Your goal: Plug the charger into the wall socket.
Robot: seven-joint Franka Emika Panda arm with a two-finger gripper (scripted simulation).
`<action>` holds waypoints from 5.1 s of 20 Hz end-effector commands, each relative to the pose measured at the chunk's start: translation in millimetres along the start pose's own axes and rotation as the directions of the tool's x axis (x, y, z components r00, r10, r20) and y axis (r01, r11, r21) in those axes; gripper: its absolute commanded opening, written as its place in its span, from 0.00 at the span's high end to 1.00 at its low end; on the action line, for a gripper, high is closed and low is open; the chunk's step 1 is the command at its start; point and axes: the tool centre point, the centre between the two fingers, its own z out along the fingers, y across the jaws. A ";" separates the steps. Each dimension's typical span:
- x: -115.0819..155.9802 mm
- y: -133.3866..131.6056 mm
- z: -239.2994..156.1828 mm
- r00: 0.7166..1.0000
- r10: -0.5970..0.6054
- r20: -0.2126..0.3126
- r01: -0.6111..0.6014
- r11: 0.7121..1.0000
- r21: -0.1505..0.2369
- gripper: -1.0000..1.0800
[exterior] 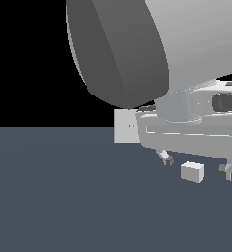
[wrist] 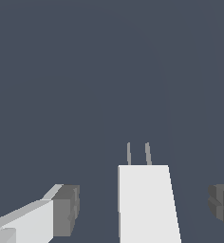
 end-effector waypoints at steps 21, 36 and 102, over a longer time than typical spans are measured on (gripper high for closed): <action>-0.5 0.6 8.8 1.000 -0.015 -0.003 0.015 1.000 0.006 1.00; 20.5 -34.7 -14.6 0.951 -0.309 -0.033 0.310 0.941 0.131 1.00; 41.3 -153.7 -66.3 0.574 -0.798 -0.185 0.798 0.495 0.344 1.00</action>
